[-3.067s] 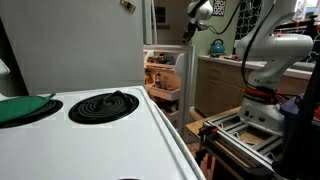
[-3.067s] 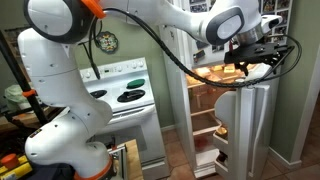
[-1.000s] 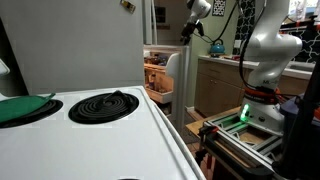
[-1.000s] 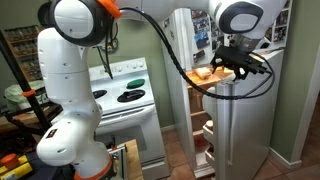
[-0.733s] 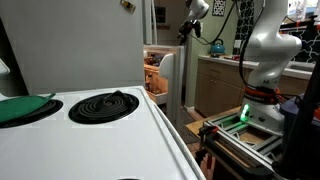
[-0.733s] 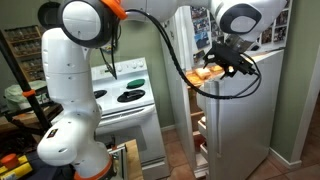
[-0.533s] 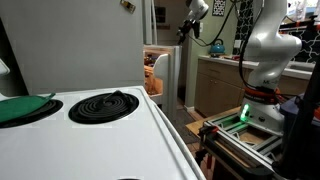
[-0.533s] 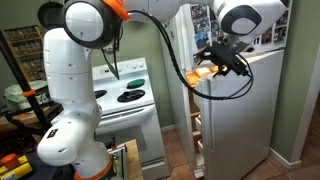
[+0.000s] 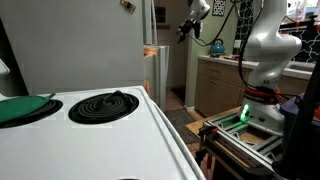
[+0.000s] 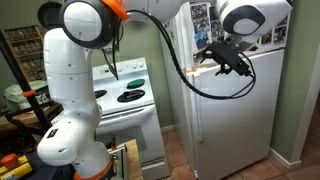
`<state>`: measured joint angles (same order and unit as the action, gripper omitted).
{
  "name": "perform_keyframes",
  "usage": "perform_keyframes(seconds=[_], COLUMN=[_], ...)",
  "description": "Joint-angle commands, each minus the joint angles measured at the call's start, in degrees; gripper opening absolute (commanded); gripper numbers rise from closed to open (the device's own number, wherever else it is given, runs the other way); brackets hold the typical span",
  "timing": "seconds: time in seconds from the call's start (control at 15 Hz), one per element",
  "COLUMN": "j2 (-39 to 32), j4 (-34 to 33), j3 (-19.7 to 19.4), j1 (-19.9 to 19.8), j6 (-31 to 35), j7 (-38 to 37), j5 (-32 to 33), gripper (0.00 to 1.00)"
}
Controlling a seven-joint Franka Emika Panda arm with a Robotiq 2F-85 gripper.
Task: Open the bottom fridge door then put the sauce bottle on the second shelf and close the door
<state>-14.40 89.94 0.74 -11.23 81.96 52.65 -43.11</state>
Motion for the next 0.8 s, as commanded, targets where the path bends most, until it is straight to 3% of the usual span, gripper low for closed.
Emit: perform_keyframes(seconds=[0.0,0.73], j2=[-0.3,-0.6], j4=[-0.1,3.0], j3=[-0.8,1.9], j1=[1.2,6.5], j6=[-0.8,0.9], j7=[1.3,27.1], j5=[-0.1,3.3], gripper=[1.00,1.00])
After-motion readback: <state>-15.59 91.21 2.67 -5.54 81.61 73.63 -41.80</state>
